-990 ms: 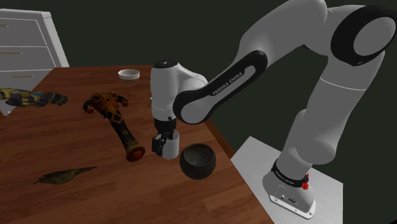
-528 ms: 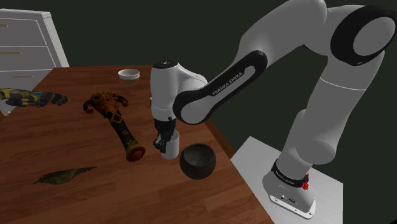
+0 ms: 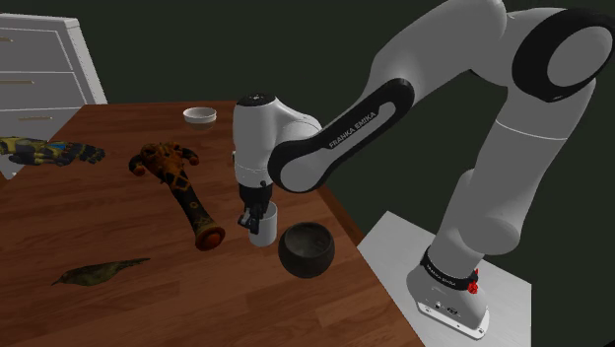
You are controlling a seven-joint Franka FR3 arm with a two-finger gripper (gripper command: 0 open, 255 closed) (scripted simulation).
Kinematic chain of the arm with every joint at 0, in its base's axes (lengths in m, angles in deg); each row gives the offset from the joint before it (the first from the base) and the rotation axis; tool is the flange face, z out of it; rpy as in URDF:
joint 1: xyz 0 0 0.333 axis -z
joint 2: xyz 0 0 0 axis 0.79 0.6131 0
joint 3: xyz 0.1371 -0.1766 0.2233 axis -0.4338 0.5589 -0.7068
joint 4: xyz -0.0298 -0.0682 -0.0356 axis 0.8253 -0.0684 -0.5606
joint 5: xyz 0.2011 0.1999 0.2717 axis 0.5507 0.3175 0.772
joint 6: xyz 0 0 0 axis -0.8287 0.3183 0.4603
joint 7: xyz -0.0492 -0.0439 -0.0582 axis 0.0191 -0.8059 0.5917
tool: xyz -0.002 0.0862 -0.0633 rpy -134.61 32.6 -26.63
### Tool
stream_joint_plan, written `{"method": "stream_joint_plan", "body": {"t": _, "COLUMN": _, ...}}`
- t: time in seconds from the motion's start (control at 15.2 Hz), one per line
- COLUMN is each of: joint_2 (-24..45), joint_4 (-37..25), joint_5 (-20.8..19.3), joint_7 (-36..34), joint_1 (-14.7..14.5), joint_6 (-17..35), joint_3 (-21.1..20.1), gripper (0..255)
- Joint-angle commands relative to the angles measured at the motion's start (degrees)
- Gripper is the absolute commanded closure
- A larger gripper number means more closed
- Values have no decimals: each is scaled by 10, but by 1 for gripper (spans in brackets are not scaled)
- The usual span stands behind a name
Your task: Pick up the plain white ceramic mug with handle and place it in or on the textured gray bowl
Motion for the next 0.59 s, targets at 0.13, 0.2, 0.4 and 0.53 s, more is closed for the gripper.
{"method": "stream_joint_plan", "body": {"t": 0.13, "joint_2": -15, "joint_4": -9, "joint_5": 10, "joint_7": 8, "joint_1": 0, "joint_6": -22, "joint_3": 0, "gripper": 255}}
{"method": "stream_joint_plan", "body": {"t": 0.2, "joint_2": -20, "joint_4": -12, "joint_5": 13, "joint_7": 10, "joint_1": 1, "joint_6": -30, "joint_3": 0, "gripper": 255}}
{"method": "stream_joint_plan", "body": {"t": 0.4, "joint_2": -33, "joint_4": -23, "joint_5": 21, "joint_7": 16, "joint_1": 1, "joint_6": -53, "joint_3": 1, "gripper": 255}}
{"method": "stream_joint_plan", "body": {"t": 0.53, "joint_2": -42, "joint_4": -31, "joint_5": 25, "joint_7": 20, "joint_1": 1, "joint_6": -68, "joint_3": 1, "gripper": 255}}
